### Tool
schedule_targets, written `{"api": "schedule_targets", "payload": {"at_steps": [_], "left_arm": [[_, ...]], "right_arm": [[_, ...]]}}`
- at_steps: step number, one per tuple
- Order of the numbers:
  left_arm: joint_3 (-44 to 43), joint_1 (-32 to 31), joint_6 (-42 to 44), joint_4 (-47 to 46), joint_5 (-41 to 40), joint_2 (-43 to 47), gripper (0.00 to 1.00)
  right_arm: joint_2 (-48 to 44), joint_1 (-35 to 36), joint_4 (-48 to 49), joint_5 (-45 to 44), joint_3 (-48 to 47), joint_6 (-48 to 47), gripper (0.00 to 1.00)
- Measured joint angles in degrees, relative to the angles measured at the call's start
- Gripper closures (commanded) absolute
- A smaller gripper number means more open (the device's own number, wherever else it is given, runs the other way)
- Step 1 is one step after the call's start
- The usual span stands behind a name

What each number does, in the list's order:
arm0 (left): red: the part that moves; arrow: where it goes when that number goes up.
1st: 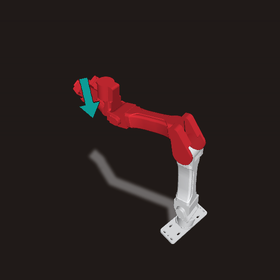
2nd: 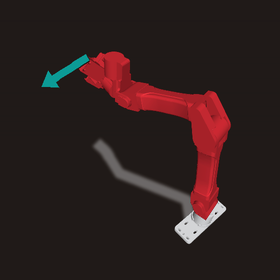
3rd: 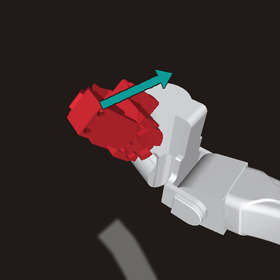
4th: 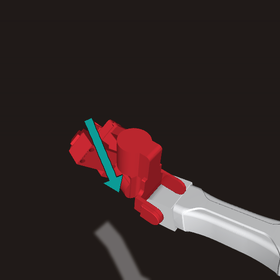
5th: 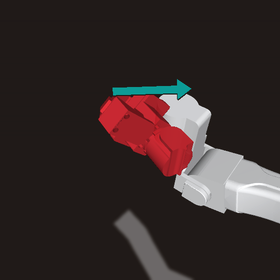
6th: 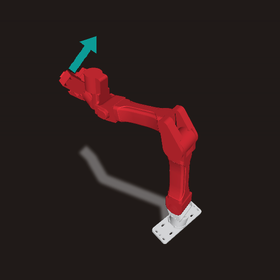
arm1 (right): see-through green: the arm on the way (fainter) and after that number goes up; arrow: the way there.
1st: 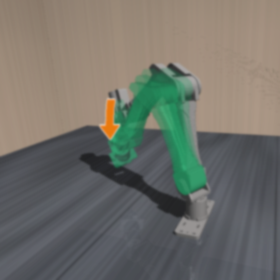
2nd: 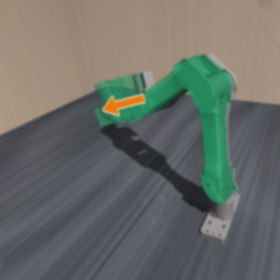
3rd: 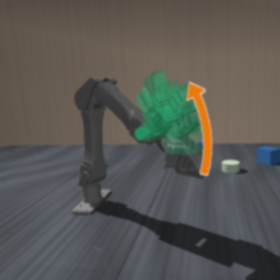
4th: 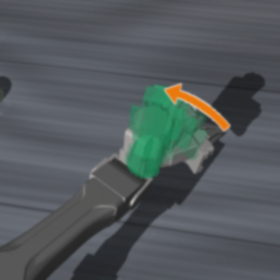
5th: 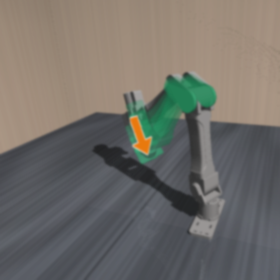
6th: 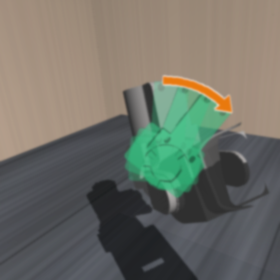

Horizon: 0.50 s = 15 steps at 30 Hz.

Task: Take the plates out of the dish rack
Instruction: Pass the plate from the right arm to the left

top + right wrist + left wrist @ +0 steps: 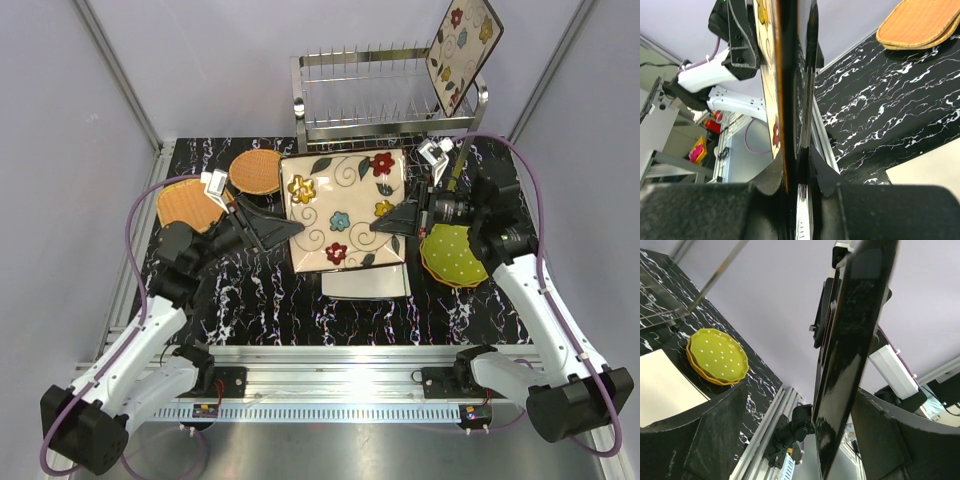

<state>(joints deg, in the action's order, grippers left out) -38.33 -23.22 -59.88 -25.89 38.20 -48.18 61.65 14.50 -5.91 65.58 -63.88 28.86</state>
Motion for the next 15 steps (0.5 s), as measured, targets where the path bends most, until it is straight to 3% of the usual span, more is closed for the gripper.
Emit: {"api": "schedule_targets", "payload": {"at_steps": [11,14,15], "left_arm": [[-1.95,0.00,-0.48,-2.08,3.78,-4.09,0.48],[-2.45,0.00,0.11,-0.72,4.07,-4.61,0.59],[-2.60,0.00,0.37,-0.28,4.20,-4.74,0.68]], "right_arm": [[2.36,2.95,-0.59,-0.85,0.37,-3.89,1.00],[2.95,3.50,-1.57,-1.68,0.39,-4.92,1.00],[3.13,3.58,-1.92,-1.99,0.39,-5.11,1.00]]}}
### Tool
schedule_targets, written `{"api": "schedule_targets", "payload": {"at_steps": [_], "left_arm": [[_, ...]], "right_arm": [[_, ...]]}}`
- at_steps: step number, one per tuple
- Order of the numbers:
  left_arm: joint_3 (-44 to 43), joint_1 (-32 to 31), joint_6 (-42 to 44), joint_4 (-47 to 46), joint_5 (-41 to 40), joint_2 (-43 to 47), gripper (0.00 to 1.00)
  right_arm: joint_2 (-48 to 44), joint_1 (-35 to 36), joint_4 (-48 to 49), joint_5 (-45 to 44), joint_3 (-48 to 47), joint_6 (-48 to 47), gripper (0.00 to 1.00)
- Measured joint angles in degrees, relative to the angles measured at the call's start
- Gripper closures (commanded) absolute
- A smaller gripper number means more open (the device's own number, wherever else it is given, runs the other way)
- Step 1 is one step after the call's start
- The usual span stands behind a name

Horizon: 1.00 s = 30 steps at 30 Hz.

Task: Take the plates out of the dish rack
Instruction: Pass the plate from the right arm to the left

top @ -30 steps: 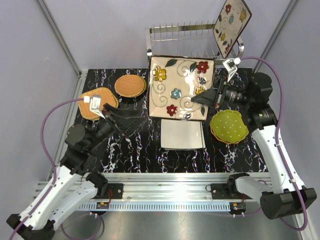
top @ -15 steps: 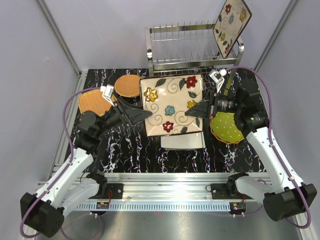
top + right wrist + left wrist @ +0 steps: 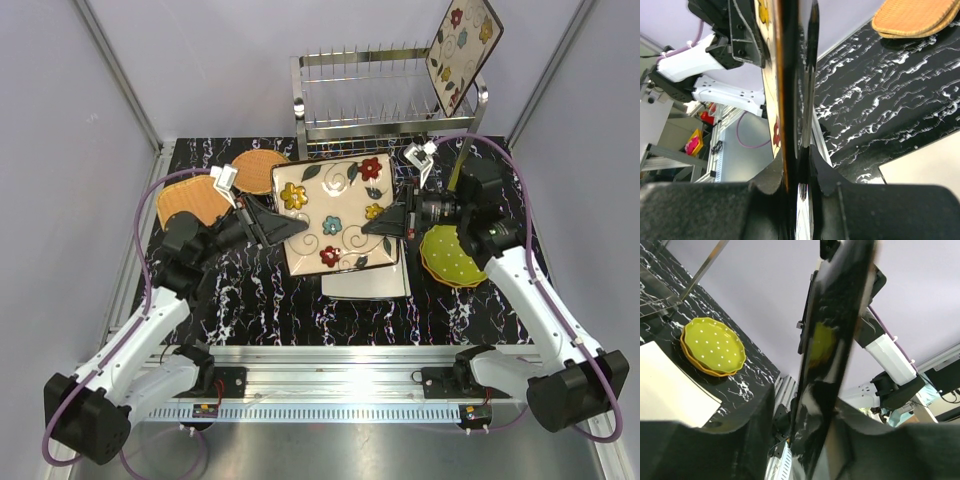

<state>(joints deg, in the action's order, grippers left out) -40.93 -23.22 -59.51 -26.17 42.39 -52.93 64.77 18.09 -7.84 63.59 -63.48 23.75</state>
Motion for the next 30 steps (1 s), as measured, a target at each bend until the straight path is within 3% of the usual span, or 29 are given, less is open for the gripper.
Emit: {"api": "schedule_targets", "payload": {"at_steps": [2,3,7,8,9,11,12,15,30], "left_arm": [[-0.44,0.00,0.81,1.18,0.35,-0.20,0.79],[-0.70,0.00,1.36,1.90,0.50,-0.31,1.00],[-1.81,0.15,6.49,7.34,-0.13,-1.22,1.00],[-2.19,0.15,6.82,8.74,-0.26,-1.33,1.00],[-2.34,0.15,7.06,9.99,-0.44,-1.33,1.00],[-2.36,0.13,7.17,11.80,-0.48,-1.22,1.00],[-2.36,0.11,6.99,12.98,-0.52,-1.18,1.00],[-0.98,0.02,7.37,16.57,-0.63,-1.14,1.00],[12.15,0.63,4.35,14.73,-0.11,-0.74,1.00]], "right_arm": [[0.17,0.07,-0.74,-0.90,0.07,-0.37,1.00],[0.39,0.11,-1.03,-1.18,0.11,-0.42,1.00],[1.01,0.35,-2.60,-3.63,0.35,0.50,1.00],[1.29,0.35,-2.78,-3.69,0.63,0.52,0.94],[1.53,0.35,-2.78,-3.69,0.87,0.52,0.69],[1.68,0.46,-2.82,-3.69,1.16,0.66,0.48],[1.68,0.55,-2.73,-4.13,1.18,0.52,0.27],[1.62,0.57,-2.03,-4.61,1.25,-0.72,0.00],[-0.13,-3.58,-11.89,-21.14,1.90,-15.87,0.00]]}}
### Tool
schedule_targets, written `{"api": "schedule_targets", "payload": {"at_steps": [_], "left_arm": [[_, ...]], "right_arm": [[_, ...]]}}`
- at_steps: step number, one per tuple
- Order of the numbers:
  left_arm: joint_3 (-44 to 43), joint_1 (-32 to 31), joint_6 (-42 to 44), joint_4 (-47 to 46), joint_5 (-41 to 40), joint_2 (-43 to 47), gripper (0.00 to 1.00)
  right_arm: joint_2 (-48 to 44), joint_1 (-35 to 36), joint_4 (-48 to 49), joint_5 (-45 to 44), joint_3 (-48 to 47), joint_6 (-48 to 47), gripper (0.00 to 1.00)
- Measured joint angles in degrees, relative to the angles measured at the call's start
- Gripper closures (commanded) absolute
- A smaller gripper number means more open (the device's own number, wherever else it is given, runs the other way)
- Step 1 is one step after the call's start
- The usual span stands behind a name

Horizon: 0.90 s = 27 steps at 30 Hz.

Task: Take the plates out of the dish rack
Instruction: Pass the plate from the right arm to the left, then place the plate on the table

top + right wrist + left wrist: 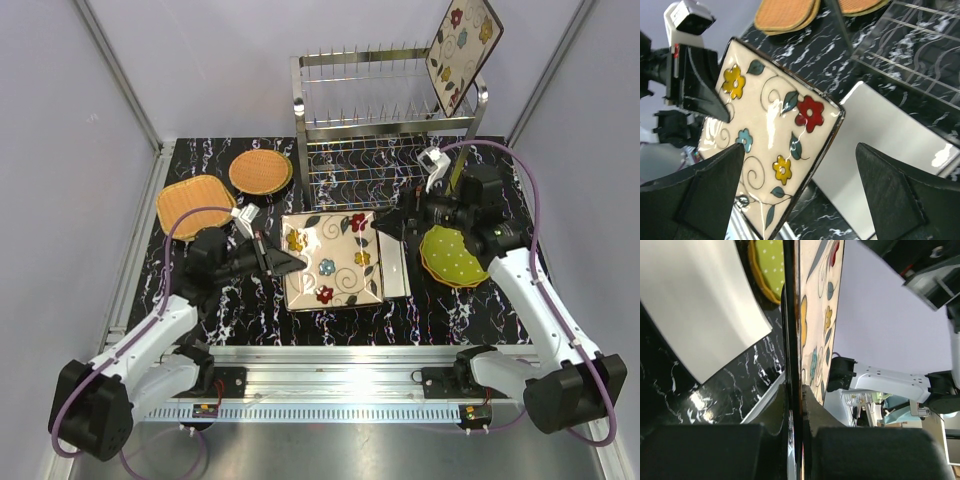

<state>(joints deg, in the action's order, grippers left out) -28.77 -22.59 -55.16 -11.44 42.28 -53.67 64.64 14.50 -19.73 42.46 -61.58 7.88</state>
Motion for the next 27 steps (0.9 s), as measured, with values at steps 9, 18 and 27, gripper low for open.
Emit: {"api": "schedule_targets", "payload": {"at_steps": [9,18,27], "left_arm": [[0.81,0.04,-0.68,-3.48,-0.28,-7.10,1.00],[0.79,-0.24,-2.34,-10.78,-2.05,-18.45,1.00],[-3.85,-3.65,-2.32,-13.20,-3.74,-30.53,1.00]], "right_arm": [[-1.88,-1.53,-0.07,-2.95,0.15,-2.71,0.00],[-1.97,-2.01,0.15,-2.95,1.14,-2.54,0.01],[-2.16,-2.64,0.52,-2.91,1.77,-1.84,0.00]]}}
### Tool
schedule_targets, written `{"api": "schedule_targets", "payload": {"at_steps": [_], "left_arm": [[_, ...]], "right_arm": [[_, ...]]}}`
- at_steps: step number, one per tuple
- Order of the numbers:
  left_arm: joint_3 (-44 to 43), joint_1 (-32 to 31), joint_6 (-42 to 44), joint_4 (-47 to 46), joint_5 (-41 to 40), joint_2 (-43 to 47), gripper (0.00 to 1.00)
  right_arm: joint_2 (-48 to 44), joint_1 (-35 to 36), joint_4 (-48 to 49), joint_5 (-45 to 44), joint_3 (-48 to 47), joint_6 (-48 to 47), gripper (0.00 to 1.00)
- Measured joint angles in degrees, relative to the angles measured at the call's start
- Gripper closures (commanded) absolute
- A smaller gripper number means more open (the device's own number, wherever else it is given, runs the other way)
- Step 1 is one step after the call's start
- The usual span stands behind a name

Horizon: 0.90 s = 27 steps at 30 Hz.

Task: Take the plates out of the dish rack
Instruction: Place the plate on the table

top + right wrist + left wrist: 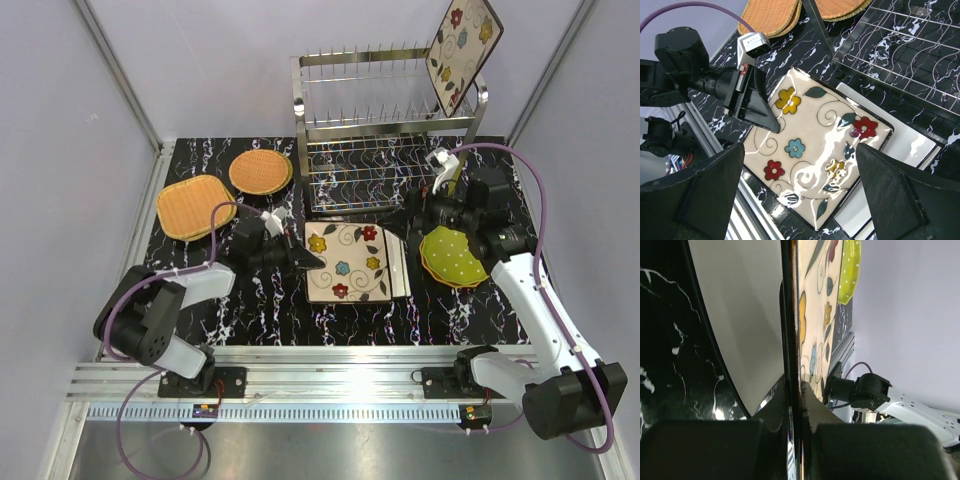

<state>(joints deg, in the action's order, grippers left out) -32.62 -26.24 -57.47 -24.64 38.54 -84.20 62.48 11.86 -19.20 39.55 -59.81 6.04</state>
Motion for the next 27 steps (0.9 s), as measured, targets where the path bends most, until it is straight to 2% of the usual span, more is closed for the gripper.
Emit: {"api": "schedule_targets", "payload": {"at_steps": [9,20,24,27], "left_arm": [[-5.90,-1.90,-0.63,-2.69,-0.70,-10.45,1.00],[-10.56,-3.19,-2.49,-3.74,-2.47,-16.87,1.00],[-12.35,-3.91,-2.58,-3.76,-2.86,-18.23,0.94],[-13.00,-4.22,-2.84,-3.72,-2.84,-18.91,0.85]], "right_arm": [[-0.26,-0.48,0.07,0.00,0.39,0.44,0.00],[-0.42,-1.20,0.50,0.02,0.72,1.09,0.00],[-0.55,-1.42,0.66,0.02,0.98,1.29,0.00],[-0.57,-1.44,0.76,0.02,1.03,1.33,0.00]]}}
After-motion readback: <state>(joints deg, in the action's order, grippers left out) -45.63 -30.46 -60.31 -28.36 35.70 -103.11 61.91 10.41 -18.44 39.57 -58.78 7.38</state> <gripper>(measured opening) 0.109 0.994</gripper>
